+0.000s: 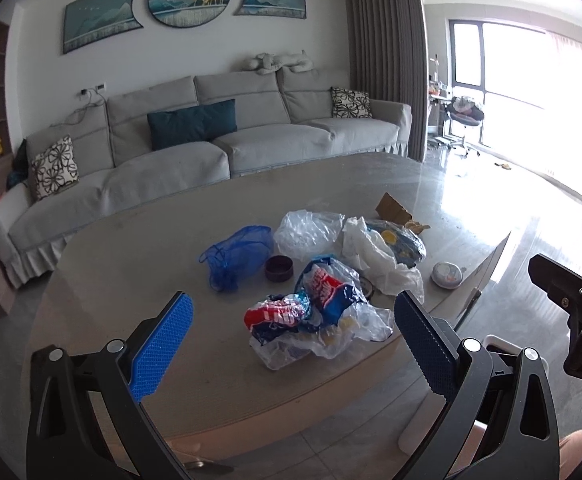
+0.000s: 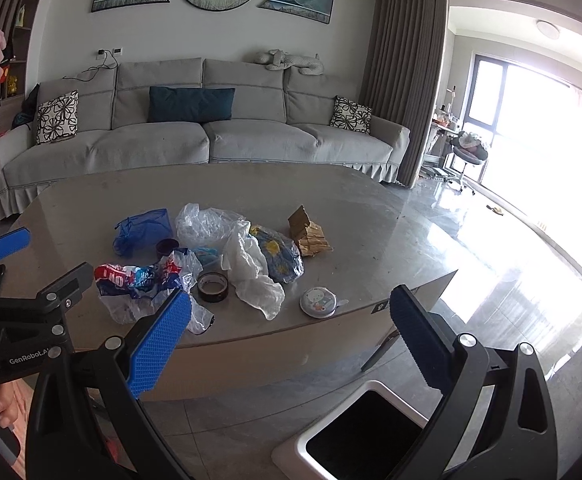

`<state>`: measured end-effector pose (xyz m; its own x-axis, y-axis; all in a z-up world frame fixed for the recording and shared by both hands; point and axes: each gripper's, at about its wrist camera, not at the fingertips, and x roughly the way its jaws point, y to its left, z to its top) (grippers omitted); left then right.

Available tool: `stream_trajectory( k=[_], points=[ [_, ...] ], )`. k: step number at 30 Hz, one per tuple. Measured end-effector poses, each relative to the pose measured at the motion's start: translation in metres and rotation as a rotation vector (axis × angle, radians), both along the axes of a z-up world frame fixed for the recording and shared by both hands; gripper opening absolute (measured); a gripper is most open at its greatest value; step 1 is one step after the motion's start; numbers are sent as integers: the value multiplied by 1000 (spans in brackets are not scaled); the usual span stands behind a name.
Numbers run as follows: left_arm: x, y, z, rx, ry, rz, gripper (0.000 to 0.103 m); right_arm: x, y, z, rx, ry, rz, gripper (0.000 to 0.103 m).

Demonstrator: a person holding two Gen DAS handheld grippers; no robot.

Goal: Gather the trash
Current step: 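Move both tools toward the trash on the coffee table, then grasp the red-white-blue plastic bag with the left gripper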

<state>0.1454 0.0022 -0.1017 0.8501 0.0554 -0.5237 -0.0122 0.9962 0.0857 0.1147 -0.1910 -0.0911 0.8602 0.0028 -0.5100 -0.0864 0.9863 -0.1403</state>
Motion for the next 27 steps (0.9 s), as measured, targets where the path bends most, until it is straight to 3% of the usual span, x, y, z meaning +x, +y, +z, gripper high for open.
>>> stream_trajectory(
  k=[9, 23, 27],
  points=[
    [38, -2, -10, -32, 25, -29, 100, 36, -4, -14, 30, 30, 17, 99],
    [72, -4, -40, 34, 0, -18, 100, 79, 4, -44, -4, 53, 88, 99],
    [84, -3, -48, 9, 19, -12, 100, 86, 2, -47, 39, 44, 86, 99]
  ],
)
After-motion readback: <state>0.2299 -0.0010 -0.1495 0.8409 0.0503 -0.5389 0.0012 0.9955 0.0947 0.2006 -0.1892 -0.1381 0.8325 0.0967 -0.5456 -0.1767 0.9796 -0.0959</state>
